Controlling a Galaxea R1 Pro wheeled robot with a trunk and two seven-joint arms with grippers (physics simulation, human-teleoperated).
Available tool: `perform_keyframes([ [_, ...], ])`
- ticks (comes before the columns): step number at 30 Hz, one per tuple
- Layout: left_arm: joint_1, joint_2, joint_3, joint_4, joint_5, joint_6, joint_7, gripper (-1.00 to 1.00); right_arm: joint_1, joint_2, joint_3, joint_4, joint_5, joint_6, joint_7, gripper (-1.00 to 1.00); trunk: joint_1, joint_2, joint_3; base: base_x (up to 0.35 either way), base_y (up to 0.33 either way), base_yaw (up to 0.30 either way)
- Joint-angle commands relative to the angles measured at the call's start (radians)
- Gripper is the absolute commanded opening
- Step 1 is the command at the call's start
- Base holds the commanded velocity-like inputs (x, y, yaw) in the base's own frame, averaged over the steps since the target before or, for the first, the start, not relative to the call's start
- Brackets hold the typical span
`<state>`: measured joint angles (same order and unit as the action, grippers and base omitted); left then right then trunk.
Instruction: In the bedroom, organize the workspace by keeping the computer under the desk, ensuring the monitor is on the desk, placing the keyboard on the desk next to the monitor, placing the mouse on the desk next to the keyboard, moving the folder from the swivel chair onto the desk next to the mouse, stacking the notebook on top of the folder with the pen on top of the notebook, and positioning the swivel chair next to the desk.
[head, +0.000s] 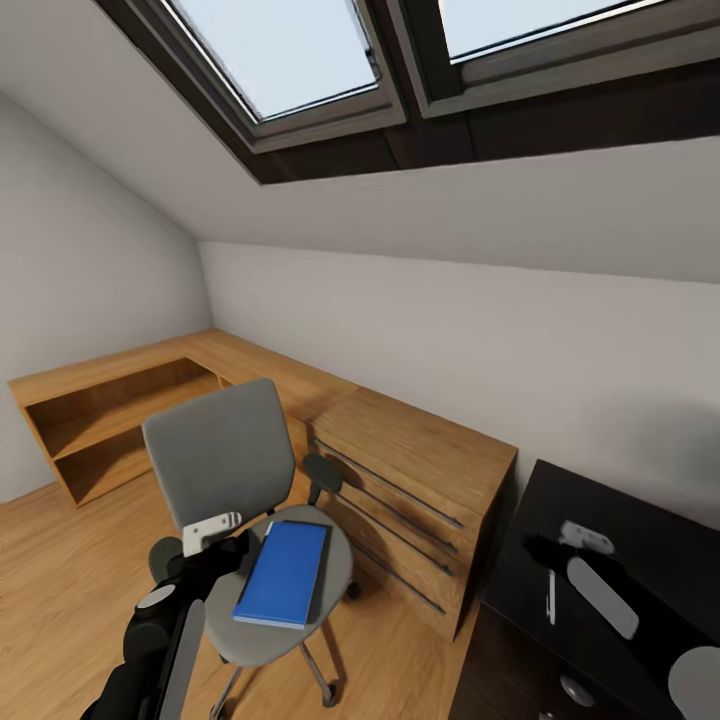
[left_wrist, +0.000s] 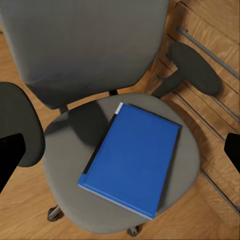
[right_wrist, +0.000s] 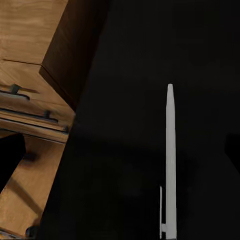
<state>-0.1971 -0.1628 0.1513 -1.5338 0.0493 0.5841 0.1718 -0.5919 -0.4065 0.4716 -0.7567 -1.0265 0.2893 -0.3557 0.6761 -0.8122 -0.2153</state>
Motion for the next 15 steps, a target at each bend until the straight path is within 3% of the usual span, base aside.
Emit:
perform_keyframes([
  [1,-0.001,0.000,-0.001,0.000,0.005,0.005,0.005,1.00,-0.001,-0.001,0.006,-0.011,-0.007,-0.004,-0.009,1.00,-0.004,0.006,0.002,0.000,0.000,0.046],
  [4,-0.001,0.000,-0.006,0.003,0.005,0.004,0.005,1.00,0.000,0.006,0.012,-0.033,-0.007,-0.019,-0.012,1.00,-0.015,0.027,0.011,0.000,0.000,0.149],
  [5,-0.001,0.000,-0.007,0.003,0.005,0.004,0.006,1.00,0.000,0.019,0.016,-0.039,-0.006,-0.024,-0.015,1.00,-0.019,0.034,0.014,0.000,0.000,0.214],
  [6,-0.001,0.000,-0.008,0.005,0.004,0.004,0.007,1.00,0.000,0.053,0.022,-0.046,0.013,-0.031,-0.055,1.00,-0.019,0.034,0.014,0.000,0.000,0.258],
  [15,-0.001,0.003,-0.009,0.010,0.004,0.003,0.009,1.00,0.001,0.139,0.027,-0.046,0.128,-0.114,-0.209,1.00,-0.019,0.034,0.014,0.000,0.000,0.273],
])
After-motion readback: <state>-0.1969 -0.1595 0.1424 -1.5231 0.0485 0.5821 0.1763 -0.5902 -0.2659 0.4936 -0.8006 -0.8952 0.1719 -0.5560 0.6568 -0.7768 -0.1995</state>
